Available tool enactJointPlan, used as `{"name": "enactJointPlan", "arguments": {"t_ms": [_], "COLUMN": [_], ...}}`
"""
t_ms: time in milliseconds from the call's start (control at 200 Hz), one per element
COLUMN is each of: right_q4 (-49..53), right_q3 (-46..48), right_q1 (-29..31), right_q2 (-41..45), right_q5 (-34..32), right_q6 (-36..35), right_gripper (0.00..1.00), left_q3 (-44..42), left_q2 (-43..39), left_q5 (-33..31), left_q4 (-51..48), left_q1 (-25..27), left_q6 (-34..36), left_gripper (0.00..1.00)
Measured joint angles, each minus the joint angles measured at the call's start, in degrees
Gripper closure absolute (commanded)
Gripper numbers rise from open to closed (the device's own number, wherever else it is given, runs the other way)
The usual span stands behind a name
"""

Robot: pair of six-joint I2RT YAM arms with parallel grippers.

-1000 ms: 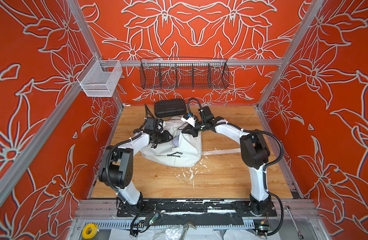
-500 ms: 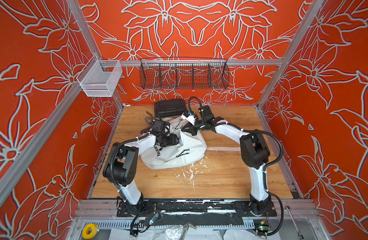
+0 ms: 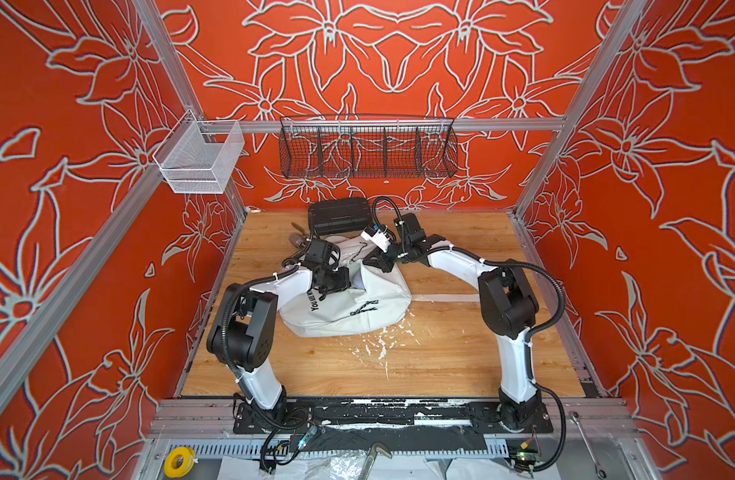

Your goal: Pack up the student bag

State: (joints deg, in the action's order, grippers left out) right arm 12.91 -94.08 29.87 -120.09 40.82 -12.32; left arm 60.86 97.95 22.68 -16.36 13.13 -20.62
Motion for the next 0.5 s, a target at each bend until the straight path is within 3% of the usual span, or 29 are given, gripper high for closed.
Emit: {"name": "enactJointPlan", "arguments": {"t_ms": [255, 360, 500], "right_q4": [10.6, 14.4, 15.8], "right_q3": [-8.5, -13.6, -9.9], "right_q1": [0.9, 2.9, 6.2], "right_q2": [-0.1, 0.1, 1.6], "right_q5": [-7.9, -11.6, -16.2], "right_q6": [9.4, 14.6, 19.5], "right_gripper": [0.42, 0.39, 0.34], "left_q3": [3.5, 6.2, 9.1], "left_q2": [-2.0, -2.0, -2.0], "left_q5": [0.5, 1.0, 1.9], "left_q4": [-6.6, -9.6, -13.2], "left_q1": [0.0, 0.0, 0.0], "left_q6": [0.1, 0.4, 1.2], "left_gripper": [1.00, 1.00, 1.00]}}
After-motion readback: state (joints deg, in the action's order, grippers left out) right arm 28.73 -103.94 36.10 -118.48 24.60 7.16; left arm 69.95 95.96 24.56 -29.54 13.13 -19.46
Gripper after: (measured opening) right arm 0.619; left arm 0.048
